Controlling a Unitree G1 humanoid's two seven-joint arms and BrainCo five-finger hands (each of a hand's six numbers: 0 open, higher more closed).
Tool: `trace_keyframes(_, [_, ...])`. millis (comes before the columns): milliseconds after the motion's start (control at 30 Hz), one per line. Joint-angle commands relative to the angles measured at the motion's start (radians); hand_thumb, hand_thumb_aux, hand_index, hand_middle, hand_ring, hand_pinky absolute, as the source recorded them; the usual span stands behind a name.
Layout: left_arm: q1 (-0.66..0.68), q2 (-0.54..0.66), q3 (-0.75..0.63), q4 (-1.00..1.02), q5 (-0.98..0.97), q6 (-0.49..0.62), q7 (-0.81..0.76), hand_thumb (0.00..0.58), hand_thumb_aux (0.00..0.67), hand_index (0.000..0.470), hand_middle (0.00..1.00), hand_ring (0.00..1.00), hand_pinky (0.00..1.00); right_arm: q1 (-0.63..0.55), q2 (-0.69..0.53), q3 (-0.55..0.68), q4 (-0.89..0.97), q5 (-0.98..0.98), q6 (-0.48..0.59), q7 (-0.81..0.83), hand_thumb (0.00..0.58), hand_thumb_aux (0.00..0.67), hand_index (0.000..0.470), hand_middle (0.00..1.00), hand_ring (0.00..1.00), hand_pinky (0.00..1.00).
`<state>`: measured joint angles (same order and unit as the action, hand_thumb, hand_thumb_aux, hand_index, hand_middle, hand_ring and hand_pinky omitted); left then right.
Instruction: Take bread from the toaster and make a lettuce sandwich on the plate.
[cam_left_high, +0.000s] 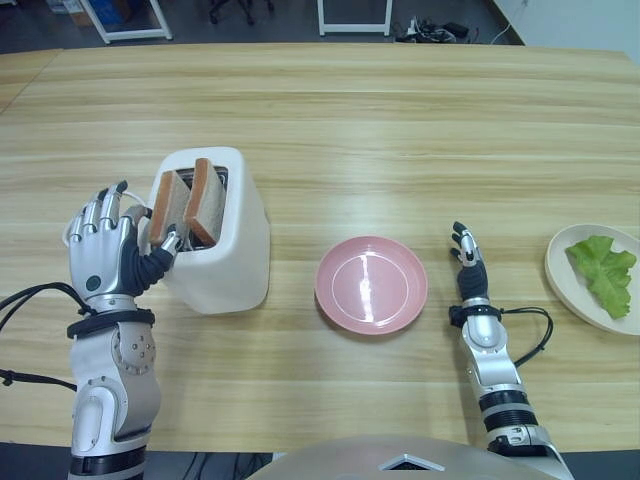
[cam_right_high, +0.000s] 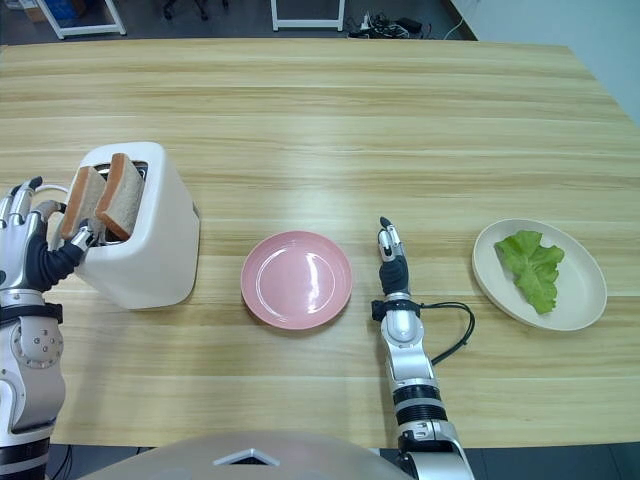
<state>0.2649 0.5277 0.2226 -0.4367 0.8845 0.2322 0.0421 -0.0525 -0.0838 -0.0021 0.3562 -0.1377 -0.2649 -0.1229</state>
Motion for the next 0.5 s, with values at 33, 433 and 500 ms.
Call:
trace_keyframes(33, [0.041, 0.012, -0.016, 0.035, -0.001, -0.006, -0.049, 0.58, 0.67, 0.47, 0.0, 0.0, 0.0, 0.005, 0.002, -0.007, 0.012, 0.005, 0.012, -0.001, 0.0, 0.0, 0.0, 0.0, 0.0, 0.0])
trace_keyframes(433, [-0.029, -0.022, 0.054, 0.003, -0.106, -0.052, 0.014, 0.58, 0.67, 0.47, 0.0, 0.0, 0.0, 0.004, 0.009, -0.003, 0.028, 0.0, 0.01, -0.009, 0.0, 0.0, 0.0, 0.0, 0.0, 0.0])
trace_keyframes(500, [-0.059, -0.017, 0.077, 0.008, -0.099, -0.059, 0.062, 0.58, 0.67, 0.47, 0.0, 0.0, 0.0, 0.003, 0.011, -0.002, 0.032, 0.0, 0.008, -0.01, 0.0, 0.0, 0.0, 0.0, 0.0, 0.0])
